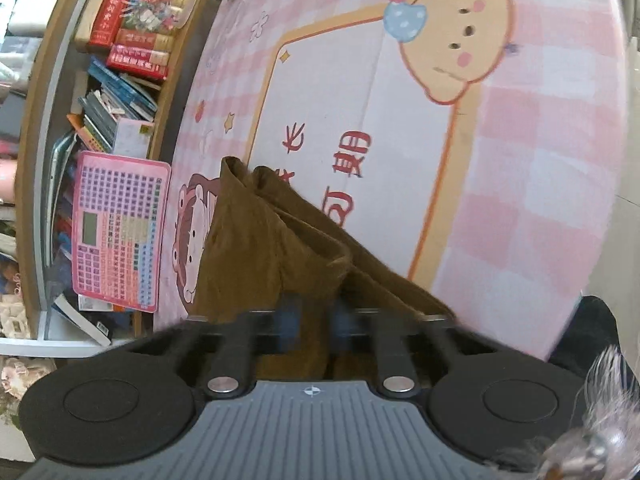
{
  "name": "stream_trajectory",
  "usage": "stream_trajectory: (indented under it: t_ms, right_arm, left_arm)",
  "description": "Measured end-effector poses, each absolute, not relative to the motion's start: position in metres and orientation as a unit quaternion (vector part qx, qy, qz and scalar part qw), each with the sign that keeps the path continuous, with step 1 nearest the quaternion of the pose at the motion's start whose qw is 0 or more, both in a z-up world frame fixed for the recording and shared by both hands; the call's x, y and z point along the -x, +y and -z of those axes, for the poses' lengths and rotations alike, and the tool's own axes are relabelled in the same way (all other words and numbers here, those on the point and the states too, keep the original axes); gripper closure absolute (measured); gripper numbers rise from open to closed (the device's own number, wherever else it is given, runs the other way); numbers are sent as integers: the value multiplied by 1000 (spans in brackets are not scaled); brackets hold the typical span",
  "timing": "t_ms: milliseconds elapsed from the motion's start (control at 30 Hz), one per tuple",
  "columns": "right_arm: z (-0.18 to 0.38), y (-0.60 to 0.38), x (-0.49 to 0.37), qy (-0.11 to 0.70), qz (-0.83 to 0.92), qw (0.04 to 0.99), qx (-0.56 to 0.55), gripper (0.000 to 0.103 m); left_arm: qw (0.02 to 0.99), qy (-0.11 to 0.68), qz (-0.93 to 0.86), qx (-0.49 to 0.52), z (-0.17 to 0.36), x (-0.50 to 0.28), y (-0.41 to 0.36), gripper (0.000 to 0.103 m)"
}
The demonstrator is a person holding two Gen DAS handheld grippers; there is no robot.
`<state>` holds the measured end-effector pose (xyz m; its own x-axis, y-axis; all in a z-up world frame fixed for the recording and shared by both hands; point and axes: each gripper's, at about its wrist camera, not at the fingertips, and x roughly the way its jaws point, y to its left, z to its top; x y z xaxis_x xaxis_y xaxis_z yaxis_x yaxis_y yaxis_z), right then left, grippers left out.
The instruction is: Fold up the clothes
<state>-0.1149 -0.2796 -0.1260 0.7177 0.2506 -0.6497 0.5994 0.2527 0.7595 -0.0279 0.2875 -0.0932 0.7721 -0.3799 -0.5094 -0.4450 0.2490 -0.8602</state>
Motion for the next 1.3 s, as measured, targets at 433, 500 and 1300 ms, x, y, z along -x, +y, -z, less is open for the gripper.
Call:
stream_trajectory:
  t_ms: [433,500,1300]
  right_arm:
    - [-1,-269,157,248,81,852,-454,100]
    - [41,-265,166,311,108,820,-468,100]
    - [69,-239,185,374,204,831,-357,52]
  left_arm:
    - [755,345,83,551,65,45,300,99]
    - [740,384,44,551,100,50,304,99]
    - [787,410,33,461,90,66,302,72]
